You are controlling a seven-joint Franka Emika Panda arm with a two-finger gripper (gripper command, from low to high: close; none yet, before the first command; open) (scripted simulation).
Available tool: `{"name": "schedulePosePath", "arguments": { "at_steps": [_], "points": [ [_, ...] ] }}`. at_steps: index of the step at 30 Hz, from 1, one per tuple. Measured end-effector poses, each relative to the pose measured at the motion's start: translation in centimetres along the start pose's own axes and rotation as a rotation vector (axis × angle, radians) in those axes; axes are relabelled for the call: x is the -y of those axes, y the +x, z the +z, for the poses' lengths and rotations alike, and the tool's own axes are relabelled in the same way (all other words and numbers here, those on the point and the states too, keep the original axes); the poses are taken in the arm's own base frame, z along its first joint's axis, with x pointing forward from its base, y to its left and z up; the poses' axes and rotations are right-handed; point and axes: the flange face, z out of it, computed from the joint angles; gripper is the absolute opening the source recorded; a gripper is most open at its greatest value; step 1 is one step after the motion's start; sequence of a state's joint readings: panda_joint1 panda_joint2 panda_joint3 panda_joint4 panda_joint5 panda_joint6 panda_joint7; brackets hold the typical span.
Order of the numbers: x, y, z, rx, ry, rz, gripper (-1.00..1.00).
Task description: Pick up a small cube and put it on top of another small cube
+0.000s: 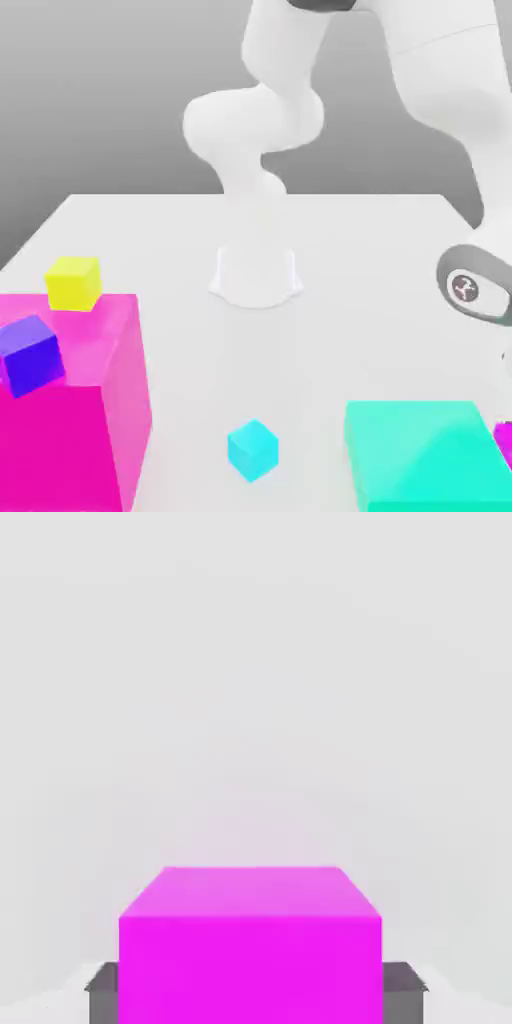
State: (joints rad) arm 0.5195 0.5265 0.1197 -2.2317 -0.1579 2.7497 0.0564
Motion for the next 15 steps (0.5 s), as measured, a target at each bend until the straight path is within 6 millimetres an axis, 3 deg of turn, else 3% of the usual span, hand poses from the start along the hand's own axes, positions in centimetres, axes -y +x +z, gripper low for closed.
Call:
{"name": "schedulePosePath", "arguments": {
  "at_steps": [2,6,7,11,14,15],
  "points": [
    [0.0,0.0,0.2,0.000,0.000,-0.001,-1.00],
    [0.0,0.0,-4.7,0.000,0.000,0.000,-1.00],
    [-1.3,-0.2,-6.1,0.000,-0.005,0.022,-1.00],
    [-10.6,-2.4,-11.9,-0.003,-0.036,0.199,-1.00],
    [-17.6,-5.8,-16.1,-0.003,-0.052,0.350,-1.00],
    [-20.9,-7.8,-17.5,-0.002,-0.056,0.424,-1.00]
  ]
}}
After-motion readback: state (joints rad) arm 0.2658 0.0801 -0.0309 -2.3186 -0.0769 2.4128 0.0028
